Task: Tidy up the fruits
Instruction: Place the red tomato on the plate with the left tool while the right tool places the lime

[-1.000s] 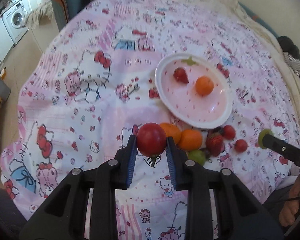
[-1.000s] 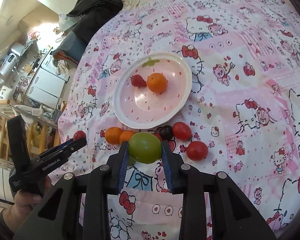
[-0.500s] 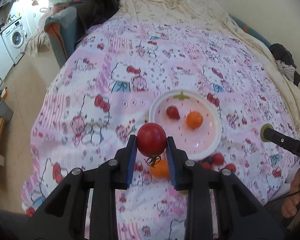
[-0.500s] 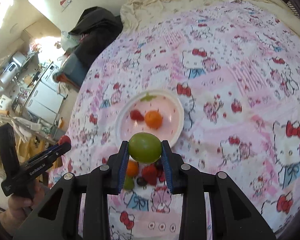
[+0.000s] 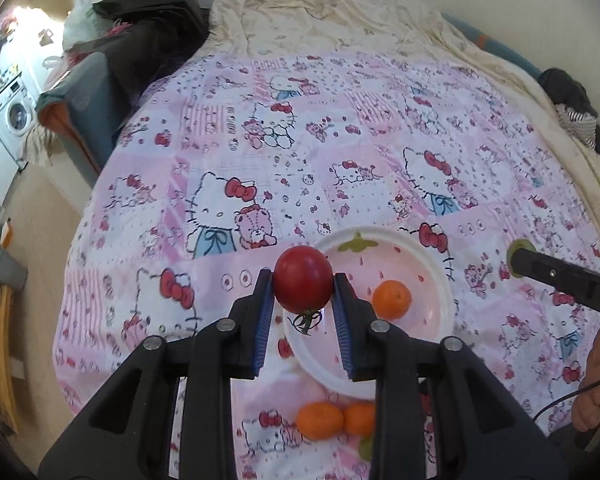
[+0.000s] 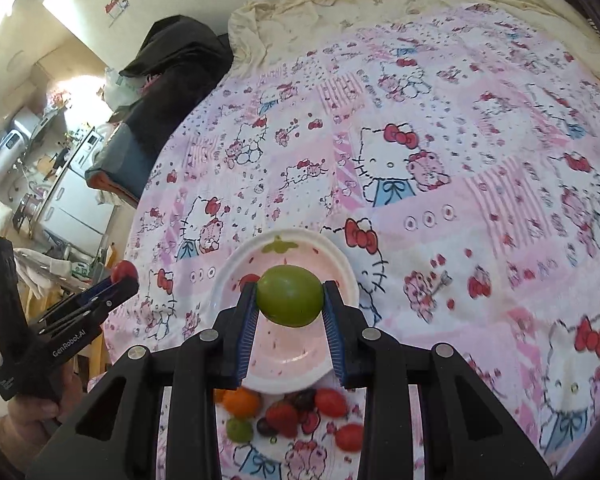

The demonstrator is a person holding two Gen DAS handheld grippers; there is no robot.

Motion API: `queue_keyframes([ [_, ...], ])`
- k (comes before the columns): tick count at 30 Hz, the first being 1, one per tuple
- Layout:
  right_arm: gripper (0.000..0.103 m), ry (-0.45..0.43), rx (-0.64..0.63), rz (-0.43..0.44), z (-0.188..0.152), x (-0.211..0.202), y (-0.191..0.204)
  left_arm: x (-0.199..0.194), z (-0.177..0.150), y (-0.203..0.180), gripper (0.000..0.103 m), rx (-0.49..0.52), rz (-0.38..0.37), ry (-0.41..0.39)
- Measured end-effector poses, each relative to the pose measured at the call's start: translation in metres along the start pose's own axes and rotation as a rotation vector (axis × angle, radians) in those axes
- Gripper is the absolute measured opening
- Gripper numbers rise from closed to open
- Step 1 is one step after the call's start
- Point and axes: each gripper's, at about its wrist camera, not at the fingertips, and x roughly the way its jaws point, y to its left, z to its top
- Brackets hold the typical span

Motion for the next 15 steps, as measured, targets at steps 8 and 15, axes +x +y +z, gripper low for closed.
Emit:
queue_keyframes([
  [8, 0.033, 0.09, 0.015, 0.021, 0.012, 0.058, -0.012, 0.058, -0.013, -0.013, 0.025, 0.042, -0.019, 0.11],
  [15, 0.034, 0.166, -0.014, -0.014, 0.006, 0.098, -0.016, 0.089, -0.026, -0.012, 0.026, 0.052, -0.04, 0.178],
])
